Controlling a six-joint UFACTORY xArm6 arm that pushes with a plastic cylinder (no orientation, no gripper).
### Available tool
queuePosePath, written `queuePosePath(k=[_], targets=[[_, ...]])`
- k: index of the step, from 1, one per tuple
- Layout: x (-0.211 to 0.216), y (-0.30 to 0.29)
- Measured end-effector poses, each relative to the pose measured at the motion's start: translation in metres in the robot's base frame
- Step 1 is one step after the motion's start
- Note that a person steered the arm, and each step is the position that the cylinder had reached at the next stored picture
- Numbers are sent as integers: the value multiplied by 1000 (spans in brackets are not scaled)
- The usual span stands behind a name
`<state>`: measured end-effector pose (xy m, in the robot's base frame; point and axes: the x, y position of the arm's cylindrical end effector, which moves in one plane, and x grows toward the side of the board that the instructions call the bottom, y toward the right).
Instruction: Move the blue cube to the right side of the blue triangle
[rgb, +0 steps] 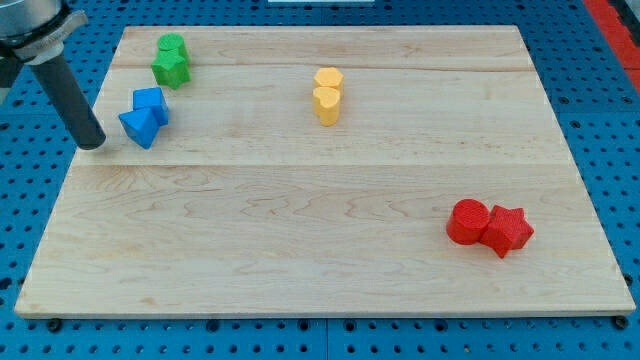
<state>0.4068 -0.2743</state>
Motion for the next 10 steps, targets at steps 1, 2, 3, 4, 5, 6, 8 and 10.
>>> queuePosePath(k=[1,2,3,4,5,6,8,10], targets=[[-24,-2],[-52,2],[-71,6],[-82,16],[-74,17],[-63,34],[-50,106],[-27,111]])
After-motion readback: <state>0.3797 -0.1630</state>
